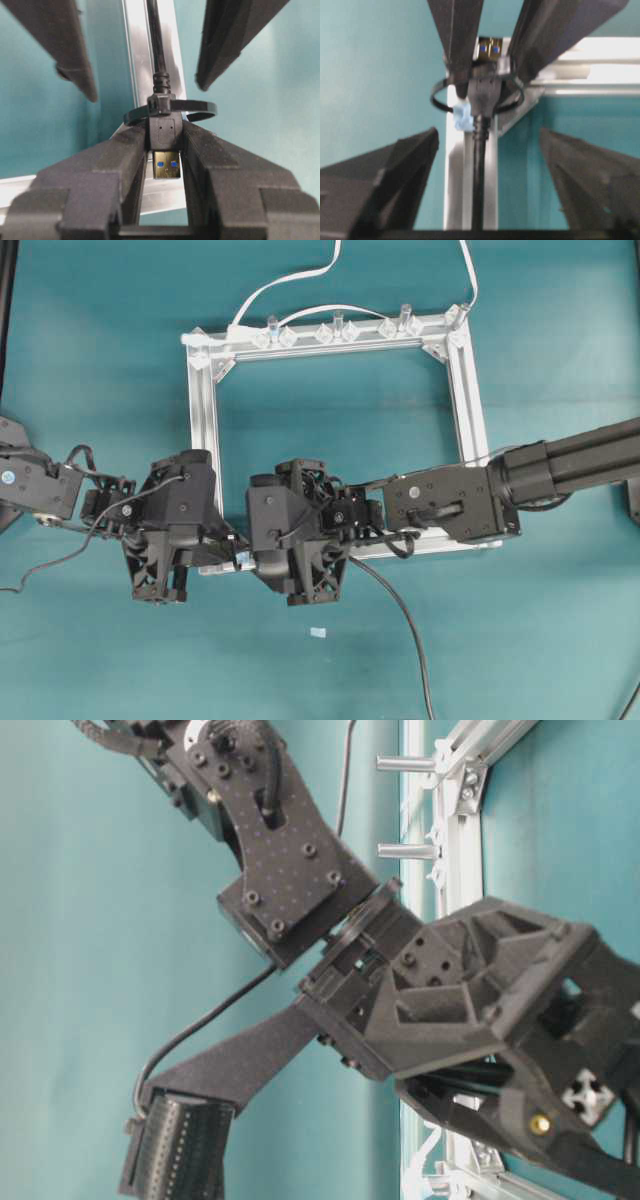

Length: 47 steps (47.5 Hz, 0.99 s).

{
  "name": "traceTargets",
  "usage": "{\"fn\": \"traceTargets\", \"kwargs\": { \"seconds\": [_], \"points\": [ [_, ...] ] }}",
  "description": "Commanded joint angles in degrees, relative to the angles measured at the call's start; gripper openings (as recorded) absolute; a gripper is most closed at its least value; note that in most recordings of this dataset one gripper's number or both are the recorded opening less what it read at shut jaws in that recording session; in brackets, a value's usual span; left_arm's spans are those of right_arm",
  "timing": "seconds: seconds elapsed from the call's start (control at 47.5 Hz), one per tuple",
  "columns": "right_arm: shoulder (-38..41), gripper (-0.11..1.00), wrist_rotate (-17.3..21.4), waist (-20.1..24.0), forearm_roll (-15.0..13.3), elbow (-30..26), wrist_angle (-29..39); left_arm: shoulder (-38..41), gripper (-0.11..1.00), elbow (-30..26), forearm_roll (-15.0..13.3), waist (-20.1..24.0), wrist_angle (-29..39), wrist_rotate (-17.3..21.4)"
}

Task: Insert the wire through the string loop located on the left side.

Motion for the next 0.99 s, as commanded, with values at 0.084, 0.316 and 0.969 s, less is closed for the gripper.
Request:
{"fn": "traceTargets", "kwargs": {
  "seconds": [0.084, 0.316, 0.969],
  "points": [
    [-1.32, 0.95, 0.0, 0.26, -0.18, -0.53, -0.79, -1.23, 0.2, -1.32, 0.18, 0.18, 0.26, -0.35],
    [-1.32, 0.95, -0.09, 0.18, -0.18, -0.62, -0.79, -1.23, 0.2, -1.49, 0.18, 0.09, 0.79, -0.35],
    [-1.58, 0.95, -0.26, 0.35, -0.18, -0.53, -0.53, -9.14, 0.2, 0.44, 0.18, 0.0, 12.92, -2.64]
  ]
}}
